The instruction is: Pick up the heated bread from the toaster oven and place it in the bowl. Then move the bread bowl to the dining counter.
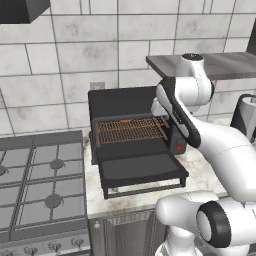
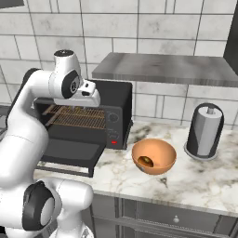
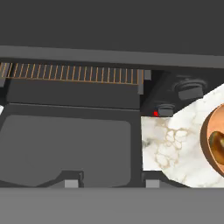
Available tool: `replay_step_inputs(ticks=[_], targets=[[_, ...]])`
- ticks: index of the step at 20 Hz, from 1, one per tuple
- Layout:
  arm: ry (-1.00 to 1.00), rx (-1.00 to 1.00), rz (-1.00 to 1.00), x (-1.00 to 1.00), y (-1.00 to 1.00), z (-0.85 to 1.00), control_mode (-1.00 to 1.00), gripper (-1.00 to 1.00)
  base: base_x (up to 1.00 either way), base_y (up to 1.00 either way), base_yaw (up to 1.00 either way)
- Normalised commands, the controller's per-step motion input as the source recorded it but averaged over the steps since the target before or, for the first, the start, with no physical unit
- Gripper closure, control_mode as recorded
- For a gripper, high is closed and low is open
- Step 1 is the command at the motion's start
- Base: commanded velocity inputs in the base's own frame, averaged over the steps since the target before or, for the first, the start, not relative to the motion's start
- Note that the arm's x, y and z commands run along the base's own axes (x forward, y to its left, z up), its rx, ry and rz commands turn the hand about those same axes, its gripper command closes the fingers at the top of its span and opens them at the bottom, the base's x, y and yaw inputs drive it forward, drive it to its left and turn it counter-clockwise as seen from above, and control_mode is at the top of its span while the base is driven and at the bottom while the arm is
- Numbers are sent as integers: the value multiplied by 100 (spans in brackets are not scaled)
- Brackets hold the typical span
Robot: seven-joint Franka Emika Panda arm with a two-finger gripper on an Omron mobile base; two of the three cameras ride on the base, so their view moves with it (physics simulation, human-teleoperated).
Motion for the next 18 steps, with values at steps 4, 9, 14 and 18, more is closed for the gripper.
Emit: replay_step_inputs(ticks=[4,9,14,18], targets=[[-6,0,0,-20,0,0,-100,-100,0,0,0],[-14,0,-1,-17,45,-11,-100,-100,0,0,0],[-35,0,-6,-28,40,-39,-100,-100,0,0,0],[-38,3,-10,-7,19,-44,-100,-100,0,0,0]])
